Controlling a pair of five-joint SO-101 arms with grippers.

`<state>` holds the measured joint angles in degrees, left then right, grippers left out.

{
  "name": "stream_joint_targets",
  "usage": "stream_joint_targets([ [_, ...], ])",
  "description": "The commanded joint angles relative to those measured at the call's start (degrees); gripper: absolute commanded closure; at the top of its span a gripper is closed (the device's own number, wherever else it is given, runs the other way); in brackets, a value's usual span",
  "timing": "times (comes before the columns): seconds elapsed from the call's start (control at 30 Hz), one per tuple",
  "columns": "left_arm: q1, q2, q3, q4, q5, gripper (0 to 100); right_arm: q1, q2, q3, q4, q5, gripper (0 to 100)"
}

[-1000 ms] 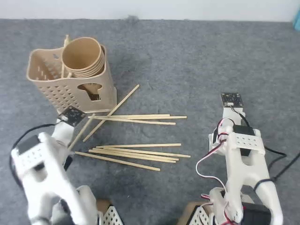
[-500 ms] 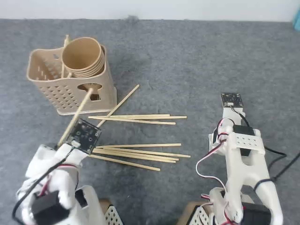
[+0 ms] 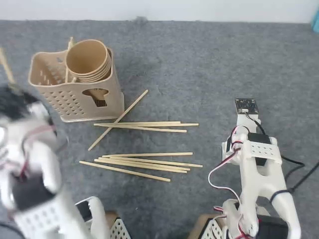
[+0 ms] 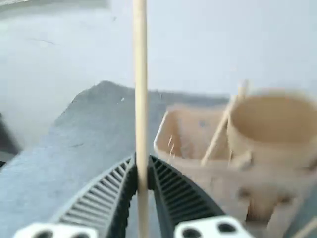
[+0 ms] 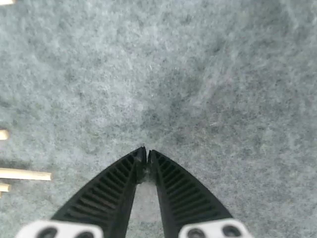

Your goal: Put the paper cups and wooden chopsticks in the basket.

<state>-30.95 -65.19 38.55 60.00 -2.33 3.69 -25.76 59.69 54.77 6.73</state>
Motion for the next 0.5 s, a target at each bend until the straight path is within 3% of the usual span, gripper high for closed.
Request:
stream_joint_targets([
  [0.0, 2.99, 12.13, -2.42, -25.41, 14.68, 99, 0.13, -2.07, 0.0, 0.66, 0.62, 98.0],
  [0.23, 9.14, 27.43, -2.24, -53.98, 15.12, 99, 0.13, -1.98, 0.0, 0.4, 0.62, 98.0],
  [0.47, 7.12, 39.3, -2.15, -61.1, 14.77, 99, 0.13, -1.98, 0.0, 0.22, 0.62, 98.0],
])
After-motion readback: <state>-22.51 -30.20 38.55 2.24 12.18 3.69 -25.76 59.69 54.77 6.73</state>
